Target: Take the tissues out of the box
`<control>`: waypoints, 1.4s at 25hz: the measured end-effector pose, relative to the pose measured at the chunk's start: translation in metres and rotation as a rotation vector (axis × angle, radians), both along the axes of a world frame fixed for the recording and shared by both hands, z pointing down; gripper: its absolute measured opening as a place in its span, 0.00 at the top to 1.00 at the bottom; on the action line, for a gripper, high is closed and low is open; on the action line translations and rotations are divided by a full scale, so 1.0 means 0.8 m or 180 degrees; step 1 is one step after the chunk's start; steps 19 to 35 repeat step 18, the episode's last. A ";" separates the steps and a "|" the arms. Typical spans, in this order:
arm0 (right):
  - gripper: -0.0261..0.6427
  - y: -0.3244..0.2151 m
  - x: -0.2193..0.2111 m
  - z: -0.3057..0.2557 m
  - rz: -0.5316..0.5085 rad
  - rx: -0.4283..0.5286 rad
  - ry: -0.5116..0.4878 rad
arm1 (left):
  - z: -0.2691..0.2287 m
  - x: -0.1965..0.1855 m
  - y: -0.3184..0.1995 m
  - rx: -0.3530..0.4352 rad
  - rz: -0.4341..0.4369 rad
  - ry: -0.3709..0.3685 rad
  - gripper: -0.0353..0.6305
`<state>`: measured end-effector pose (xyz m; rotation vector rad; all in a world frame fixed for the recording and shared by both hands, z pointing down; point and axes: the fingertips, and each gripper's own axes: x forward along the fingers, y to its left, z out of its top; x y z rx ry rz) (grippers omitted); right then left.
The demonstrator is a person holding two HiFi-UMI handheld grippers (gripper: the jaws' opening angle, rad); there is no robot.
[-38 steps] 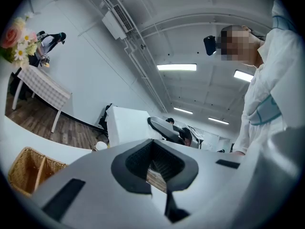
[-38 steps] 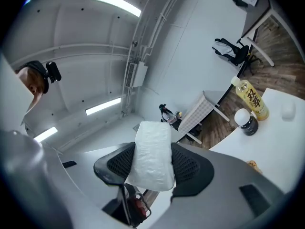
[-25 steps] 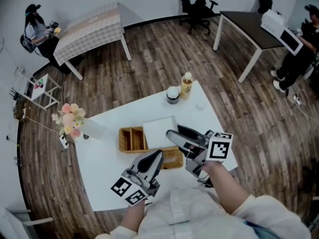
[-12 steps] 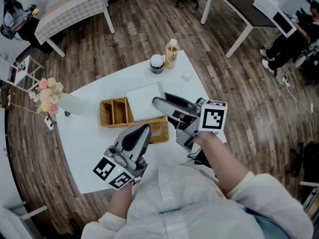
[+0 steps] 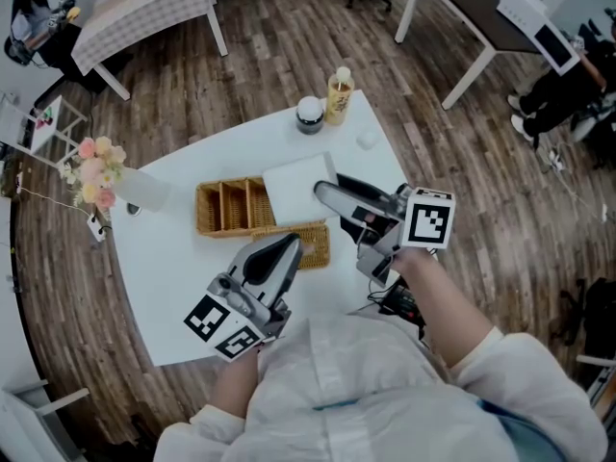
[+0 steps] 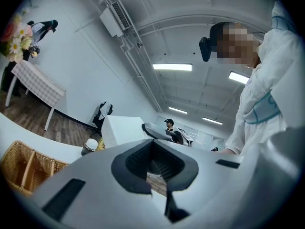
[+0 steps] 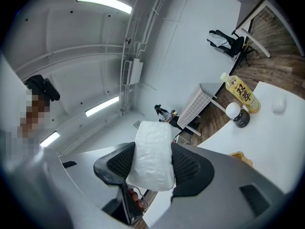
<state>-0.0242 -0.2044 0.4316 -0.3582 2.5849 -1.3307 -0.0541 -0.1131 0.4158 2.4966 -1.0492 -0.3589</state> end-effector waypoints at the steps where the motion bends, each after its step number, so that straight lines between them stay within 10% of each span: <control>1: 0.58 0.000 -0.001 0.001 -0.0006 -0.0002 -0.0001 | 0.000 0.000 -0.001 -0.0001 0.0001 0.0001 0.95; 35: 0.58 -0.002 0.002 0.006 0.0018 0.0008 -0.0003 | 0.008 -0.005 -0.004 -0.0028 -0.0011 0.0039 0.95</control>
